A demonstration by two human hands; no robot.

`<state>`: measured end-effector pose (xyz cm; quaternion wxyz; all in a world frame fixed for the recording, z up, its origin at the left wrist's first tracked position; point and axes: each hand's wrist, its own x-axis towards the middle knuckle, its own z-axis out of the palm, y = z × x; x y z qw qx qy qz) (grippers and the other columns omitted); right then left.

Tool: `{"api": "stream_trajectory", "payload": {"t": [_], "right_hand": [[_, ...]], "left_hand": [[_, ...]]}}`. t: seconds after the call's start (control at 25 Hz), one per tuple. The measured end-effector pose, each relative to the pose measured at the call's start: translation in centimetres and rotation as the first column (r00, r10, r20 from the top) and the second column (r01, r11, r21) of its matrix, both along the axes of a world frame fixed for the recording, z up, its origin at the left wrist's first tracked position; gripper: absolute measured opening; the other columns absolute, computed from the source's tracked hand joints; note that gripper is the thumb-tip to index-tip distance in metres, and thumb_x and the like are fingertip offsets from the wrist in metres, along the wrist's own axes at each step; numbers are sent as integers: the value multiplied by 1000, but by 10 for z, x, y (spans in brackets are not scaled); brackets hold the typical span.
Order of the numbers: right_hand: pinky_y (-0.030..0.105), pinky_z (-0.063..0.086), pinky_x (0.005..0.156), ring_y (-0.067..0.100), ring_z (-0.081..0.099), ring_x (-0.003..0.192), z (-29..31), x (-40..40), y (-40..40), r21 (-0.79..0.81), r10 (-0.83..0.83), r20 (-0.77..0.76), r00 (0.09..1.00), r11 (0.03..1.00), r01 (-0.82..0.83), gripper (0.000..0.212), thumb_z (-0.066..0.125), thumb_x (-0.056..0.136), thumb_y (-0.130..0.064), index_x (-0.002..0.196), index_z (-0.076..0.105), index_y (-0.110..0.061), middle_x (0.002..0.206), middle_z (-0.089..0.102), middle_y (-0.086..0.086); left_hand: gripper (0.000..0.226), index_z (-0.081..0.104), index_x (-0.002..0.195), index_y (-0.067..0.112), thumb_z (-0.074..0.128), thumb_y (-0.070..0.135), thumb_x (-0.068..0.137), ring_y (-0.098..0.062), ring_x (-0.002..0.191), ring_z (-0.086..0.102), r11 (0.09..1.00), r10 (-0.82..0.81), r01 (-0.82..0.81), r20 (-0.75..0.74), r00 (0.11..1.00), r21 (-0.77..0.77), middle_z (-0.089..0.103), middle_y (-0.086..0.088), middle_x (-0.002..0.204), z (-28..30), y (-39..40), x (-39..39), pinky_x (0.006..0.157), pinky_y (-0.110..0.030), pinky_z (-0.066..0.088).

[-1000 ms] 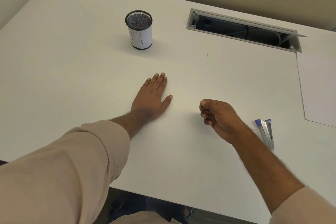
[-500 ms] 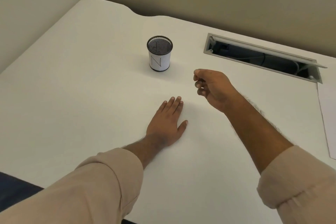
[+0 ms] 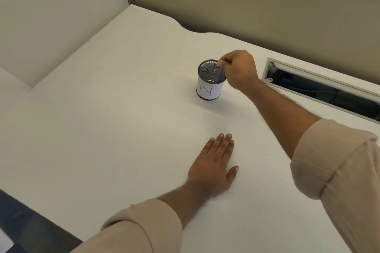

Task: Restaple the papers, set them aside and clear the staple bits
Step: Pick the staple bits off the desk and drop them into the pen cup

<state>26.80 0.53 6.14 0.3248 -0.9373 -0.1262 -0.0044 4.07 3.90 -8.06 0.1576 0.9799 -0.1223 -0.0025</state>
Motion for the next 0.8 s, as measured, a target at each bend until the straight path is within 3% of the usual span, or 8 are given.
{"api": "stream_trajectory", "payload": {"t": [0.16,0.28,0.48,0.56,0.64,0.8], "right_hand": [[32,50,78,26,61,91,-4,5,1,-108,25,24,999,994,-23,17,63,89,-26,98,73,-15,92,68,6],[35,51,76,24,58,94,-5,5,4,-113,-6,65,998,994,13,18,73,82,-31,92,71,-17,95,68,5],[37,47,79,30,48,111,-11,2,9,-301,125,83,989,949,-95,23,54,90,-9,102,73,-15,105,66,10],[37,48,85,27,52,110,-12,2,8,-186,49,59,997,982,-37,24,57,89,-12,109,69,-16,108,65,7],[31,47,82,19,56,97,-11,2,7,-19,-15,1,1000,1000,15,30,68,84,-23,113,64,-17,99,63,-1],[28,44,70,15,57,81,0,-1,8,107,-29,5,1000,994,28,29,76,76,-29,99,64,-17,89,65,-4]], "left_hand": [[68,15,155,9,25,47,100,-19,152,-1,1000,-8,8,-3,1000,1,4,-4,165,-1,-1,-1,123,-39,4],[68,15,155,9,25,47,100,-19,152,-1,1000,-4,4,-7,1000,4,4,-4,165,0,0,-1,123,-39,5],[68,15,155,9,26,47,99,-19,152,-2,1000,-2,2,-19,1000,-3,4,-4,165,1,0,0,123,-40,4],[68,15,155,9,26,47,99,-19,152,-2,1000,-3,3,-13,1000,-1,4,-4,165,1,0,-1,123,-39,4],[68,15,155,9,26,47,100,-18,152,-2,1000,-3,3,-11,1000,1,4,-4,165,1,0,-1,123,-39,4],[68,14,155,10,26,47,100,-18,152,-2,1000,-1,2,-11,1000,8,4,-3,165,3,0,-1,123,-38,4]]}}
